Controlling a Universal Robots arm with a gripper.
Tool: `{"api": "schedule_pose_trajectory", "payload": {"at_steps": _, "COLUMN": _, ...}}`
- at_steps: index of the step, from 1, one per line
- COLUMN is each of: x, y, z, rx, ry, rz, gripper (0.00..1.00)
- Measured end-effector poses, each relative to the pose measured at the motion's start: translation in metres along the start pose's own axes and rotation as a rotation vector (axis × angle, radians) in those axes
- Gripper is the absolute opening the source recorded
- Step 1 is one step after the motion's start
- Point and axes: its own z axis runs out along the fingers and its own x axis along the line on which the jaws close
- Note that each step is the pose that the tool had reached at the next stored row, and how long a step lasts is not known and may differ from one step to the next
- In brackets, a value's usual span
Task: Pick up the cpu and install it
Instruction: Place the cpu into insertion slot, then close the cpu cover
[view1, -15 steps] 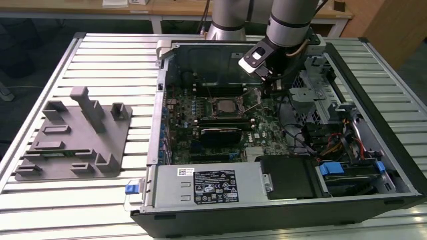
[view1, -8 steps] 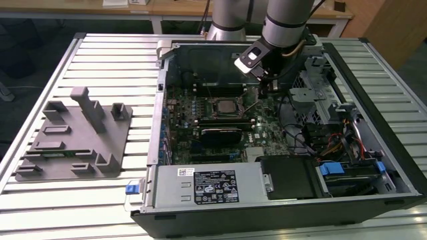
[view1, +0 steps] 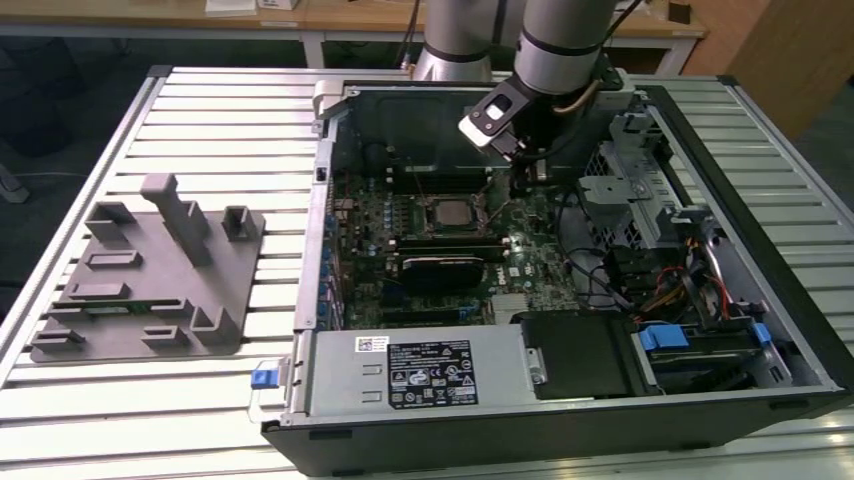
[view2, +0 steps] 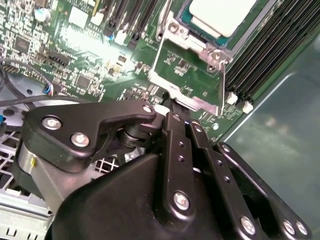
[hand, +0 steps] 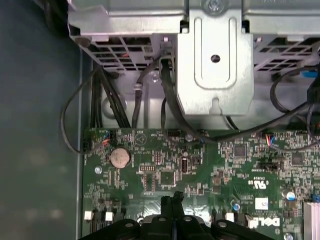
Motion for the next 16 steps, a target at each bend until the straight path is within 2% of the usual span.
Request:
{"api": "schedule_pose_trajectory", "payload": {"at_steps": 3, "x": 0.0, "y": -0.0058, "z": -0.0001, "rx": 0.0, "ry": 0.0003, "rz": 0.0, "gripper": 0.11}}
{"api": "schedule_pose_trajectory", "payload": {"at_steps": 10, "x": -0.0002, "y": -0.026, "z": -0.0005, "rx": -0.0001, "ry": 0.0003, "rz": 0.0, "gripper": 0.11}}
{"api": "schedule_pose_trajectory", "payload": {"at_steps": 16, "x": -0.0002, "y": -0.0327, "z": -0.0007, "rx": -0.0001, "ry": 0.0003, "rz": 0.0, "gripper": 0.11}}
